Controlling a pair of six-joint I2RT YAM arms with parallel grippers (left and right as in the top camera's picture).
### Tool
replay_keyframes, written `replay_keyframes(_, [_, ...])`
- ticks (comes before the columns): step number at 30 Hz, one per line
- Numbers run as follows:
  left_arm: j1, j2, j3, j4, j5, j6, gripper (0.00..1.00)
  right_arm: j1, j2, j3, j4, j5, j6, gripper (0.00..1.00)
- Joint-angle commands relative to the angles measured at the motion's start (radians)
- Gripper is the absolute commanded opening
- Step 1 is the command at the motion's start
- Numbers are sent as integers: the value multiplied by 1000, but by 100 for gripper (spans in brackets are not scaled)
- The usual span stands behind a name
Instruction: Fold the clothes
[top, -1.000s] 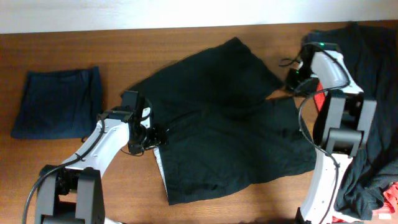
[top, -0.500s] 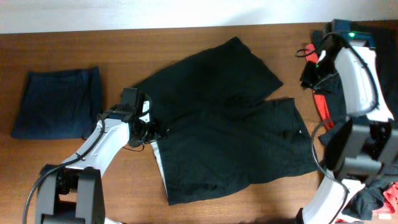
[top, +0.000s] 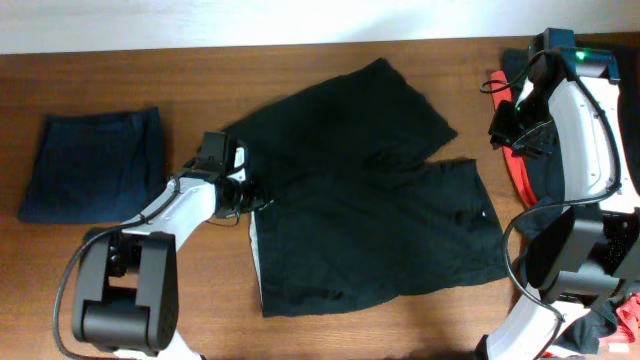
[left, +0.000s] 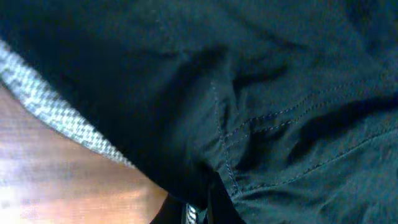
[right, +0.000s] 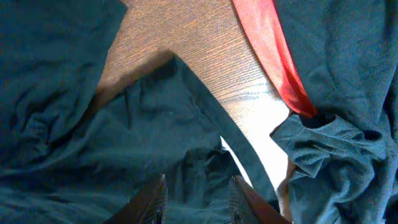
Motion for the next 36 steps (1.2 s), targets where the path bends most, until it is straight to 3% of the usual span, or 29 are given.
replay_keyframes(1, [48,56,111,14,-165,33,0,-7,-28,2,-10,16,-10,36])
replay_keyframes(4, [79,57,211,39,-188,56,0,-6,-28,2,-20,10,-9,36])
replay_keyframes(5, [90,57,235,55,-188,63,1,-6,-28,2,-23,2,-9,45])
replay_keyframes(6, [104,57,256,75,-190,63,1,-7,-28,2,-23,-14,-9,66])
replay_keyframes(7, [124,57,276,84,-187,62,29,-7,-28,2,-24,-46,-10,99])
replay_keyframes(9, [135,57,283,62,-159,62,99,-7,-28,2,-33,-49,-15,99])
replay_keyframes(14, [135,55,283,-212,-109,66,99,-8,-28,2,-67,-59,-55,99])
replay_keyframes(17, [140,35,284,-436,-146,85,99,-34,-28,2,-101,-131,27,99])
replay_keyframes(20, [140,-23,283,-560,-175,85,99,-68,-33,-2,-134,-238,56,99])
replay_keyframes(25, [140,-127,283,-703,-192,84,99,-87,-106,-81,-150,-249,107,99])
replay_keyframes(31, [140,-180,279,-827,-192,29,99,-84,-336,-414,-20,-407,156,99])
replay_keyframes(36, [140,-193,229,-797,-191,-5,99,-67,-571,-765,128,-423,267,99])
